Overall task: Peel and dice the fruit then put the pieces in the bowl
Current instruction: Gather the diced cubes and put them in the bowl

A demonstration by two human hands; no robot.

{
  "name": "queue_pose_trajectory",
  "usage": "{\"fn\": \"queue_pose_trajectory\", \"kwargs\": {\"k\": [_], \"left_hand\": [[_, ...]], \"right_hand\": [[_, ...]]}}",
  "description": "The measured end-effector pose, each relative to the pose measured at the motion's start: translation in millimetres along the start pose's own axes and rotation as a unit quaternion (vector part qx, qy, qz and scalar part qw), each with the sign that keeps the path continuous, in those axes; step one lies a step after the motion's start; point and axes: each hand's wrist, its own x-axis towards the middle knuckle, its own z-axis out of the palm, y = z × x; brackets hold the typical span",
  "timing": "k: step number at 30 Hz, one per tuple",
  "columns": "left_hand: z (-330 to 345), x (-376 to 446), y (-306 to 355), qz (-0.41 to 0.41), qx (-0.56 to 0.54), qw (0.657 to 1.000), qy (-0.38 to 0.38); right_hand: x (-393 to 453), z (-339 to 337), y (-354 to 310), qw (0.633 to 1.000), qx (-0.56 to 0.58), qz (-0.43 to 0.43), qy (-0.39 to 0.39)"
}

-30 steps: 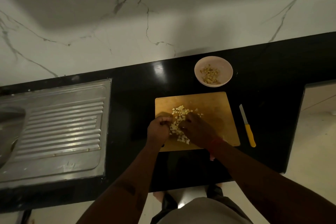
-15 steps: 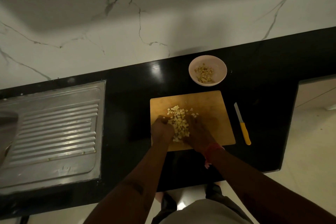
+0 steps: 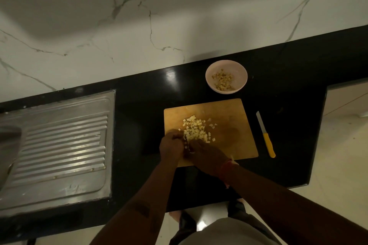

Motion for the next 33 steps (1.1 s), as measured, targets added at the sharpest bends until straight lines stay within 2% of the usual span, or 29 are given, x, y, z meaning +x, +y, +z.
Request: {"fn": "queue_pose_trajectory", "kwargs": {"k": [2,5,7,11,12,14,16,19,23,29,31,33], "left_hand": [[1,2,-2,-0.001,0.006,1.000,-0.010],[0,10,-6,-0.015,-0.012,0.999,-0.030],[2,12,-3,-0.021,-0.030,0.999,-0.038],[2,4,9,0.018,-0.036,0.998,-0.043],[-1,3,9,0.051,-0.003,0.998,-0.032],[-11,2,7,0.130,0.104,0.986,-0.014],[-19,5,2,0.177,0.224,0.956,-0.070],[-21,3,0,0.178,0.351,0.903,-0.174],[-12,6,1,0.224,0.425,0.860,-0.173],[5,16,19,0.235,0.437,0.850,-0.175],[8,17,23,0.228,0.425,0.857,-0.180],[12,14,29,0.223,0.419,0.867,-0.151]], "right_hand": [[3,-2,10,1.000,0.006,0.012,0.014],[11,-18,22,0.999,-0.008,0.049,-0.020],[11,-25,33,0.998,-0.016,0.059,-0.004],[3,-33,46,0.983,0.099,0.148,0.054],[0,-34,48,0.973,0.129,0.181,0.054],[-4,-33,57,0.946,0.177,0.272,-0.003],[-4,-29,64,0.935,0.158,0.304,-0.086],[4,-30,62,0.933,0.093,0.299,-0.179],[27,-43,54,0.926,0.086,0.303,-0.206],[61,-46,59,0.925,0.073,0.266,-0.263],[62,-44,64,0.926,0.072,0.260,-0.262],[65,-41,65,0.932,0.077,0.245,-0.257]]}}
